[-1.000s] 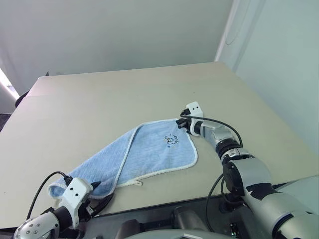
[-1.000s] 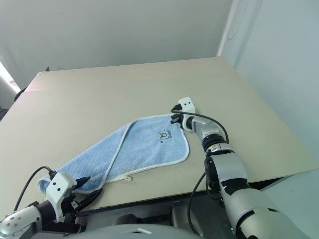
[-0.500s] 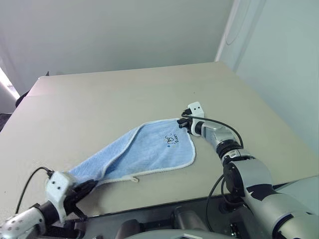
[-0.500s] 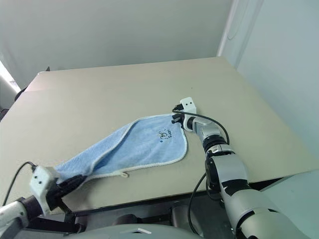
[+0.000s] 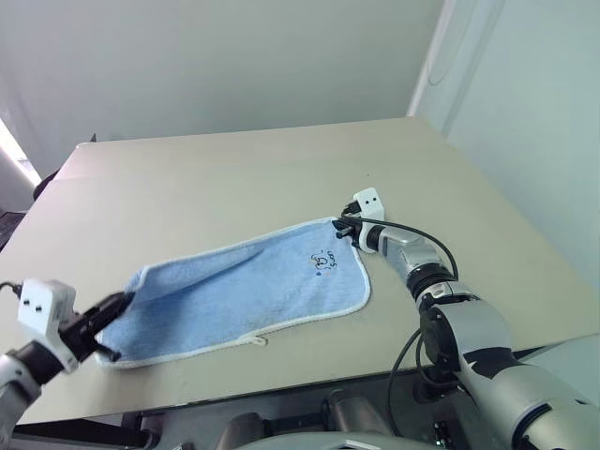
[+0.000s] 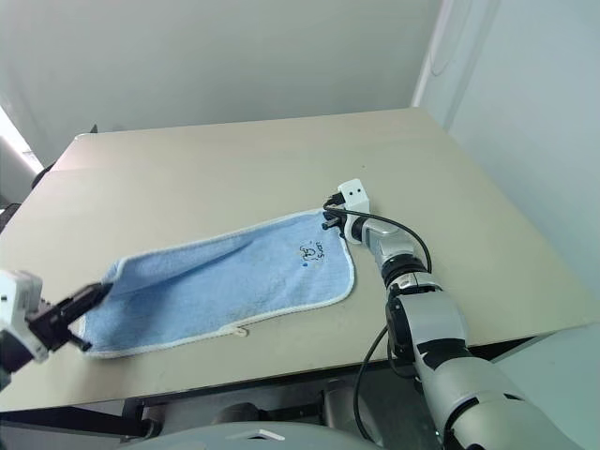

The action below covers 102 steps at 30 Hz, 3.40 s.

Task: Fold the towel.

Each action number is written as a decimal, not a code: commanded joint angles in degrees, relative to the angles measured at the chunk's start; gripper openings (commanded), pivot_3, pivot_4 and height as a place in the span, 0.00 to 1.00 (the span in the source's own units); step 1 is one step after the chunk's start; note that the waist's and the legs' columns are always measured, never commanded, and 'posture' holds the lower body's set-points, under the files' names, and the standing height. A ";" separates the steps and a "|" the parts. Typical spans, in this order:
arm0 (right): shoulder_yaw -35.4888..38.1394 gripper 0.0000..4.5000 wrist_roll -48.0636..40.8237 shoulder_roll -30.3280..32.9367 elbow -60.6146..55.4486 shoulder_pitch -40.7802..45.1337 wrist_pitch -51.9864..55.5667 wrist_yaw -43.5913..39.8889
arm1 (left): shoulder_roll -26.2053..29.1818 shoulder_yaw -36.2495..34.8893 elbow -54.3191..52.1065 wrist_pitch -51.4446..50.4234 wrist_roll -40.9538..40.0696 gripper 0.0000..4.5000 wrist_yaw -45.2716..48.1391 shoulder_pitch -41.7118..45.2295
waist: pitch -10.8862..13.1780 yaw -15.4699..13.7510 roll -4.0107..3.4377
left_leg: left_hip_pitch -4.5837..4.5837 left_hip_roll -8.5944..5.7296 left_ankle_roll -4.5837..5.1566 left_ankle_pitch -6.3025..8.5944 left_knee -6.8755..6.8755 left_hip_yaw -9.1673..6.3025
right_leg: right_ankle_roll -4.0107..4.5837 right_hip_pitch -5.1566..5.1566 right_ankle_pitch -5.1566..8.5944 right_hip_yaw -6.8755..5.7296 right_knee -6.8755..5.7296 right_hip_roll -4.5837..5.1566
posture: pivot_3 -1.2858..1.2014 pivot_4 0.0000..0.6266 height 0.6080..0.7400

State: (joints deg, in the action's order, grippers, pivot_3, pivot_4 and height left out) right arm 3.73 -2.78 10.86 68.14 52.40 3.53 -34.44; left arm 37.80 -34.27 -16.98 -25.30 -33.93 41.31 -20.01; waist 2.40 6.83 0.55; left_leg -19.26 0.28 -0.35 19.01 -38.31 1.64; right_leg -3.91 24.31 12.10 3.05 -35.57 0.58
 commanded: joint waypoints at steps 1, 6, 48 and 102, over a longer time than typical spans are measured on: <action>1.56 0.00 -1.25 -0.14 -1.63 3.35 -3.48 0.79 | 1.96 2.80 6.78 3.17 3.72 0.01 -1.94 9.36 | -0.01 0.16 0.01 | 0.00 -0.01 -0.03 -0.02 -0.01 0.00 | 0.00 0.00 0.00 0.00 -0.04 0.00 | 0.52 0.00 1.00; 2.58 0.00 -1.19 0.27 0.50 7.06 -6.86 2.99 | 2.48 8.61 24.31 9.54 11.84 0.01 -6.52 27.97 | -0.02 0.29 0.03 | -0.05 -0.09 -0.14 -0.08 -0.01 0.01 | -0.03 0.13 -0.04 0.02 -0.17 0.06 | 0.52 0.00 1.00; 9.86 0.00 -34.12 21.06 -74.22 -44.72 17.41 -20.01 | 3.14 -4.43 4.41 20.01 4.85 0.01 15.40 -16.62 | -0.09 -3.40 0.22 | -0.02 -0.29 -0.21 -0.14 0.08 0.00 | -0.03 0.04 0.78 -0.28 -0.48 0.84 | 0.52 0.00 1.00; 12.27 0.99 -32.41 22.70 -57.75 -27.47 48.62 -4.11 | 1.79 7.86 13.81 13.89 1.46 0.88 11.59 18.24 | -0.02 -4.70 0.64 | -0.16 -0.32 -0.04 -0.01 0.12 -0.01 | -0.14 0.23 0.40 -0.62 -0.41 1.31 | 0.52 0.00 1.00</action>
State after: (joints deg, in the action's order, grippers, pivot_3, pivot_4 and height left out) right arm 14.91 -33.04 33.00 12.36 25.16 49.60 -37.46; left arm 39.61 -27.00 1.63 -11.11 -31.51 52.77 -1.66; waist 2.38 2.13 1.18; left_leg -19.41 -0.05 -0.39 19.00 -38.17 1.64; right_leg -4.04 24.53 12.50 2.42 -35.98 1.87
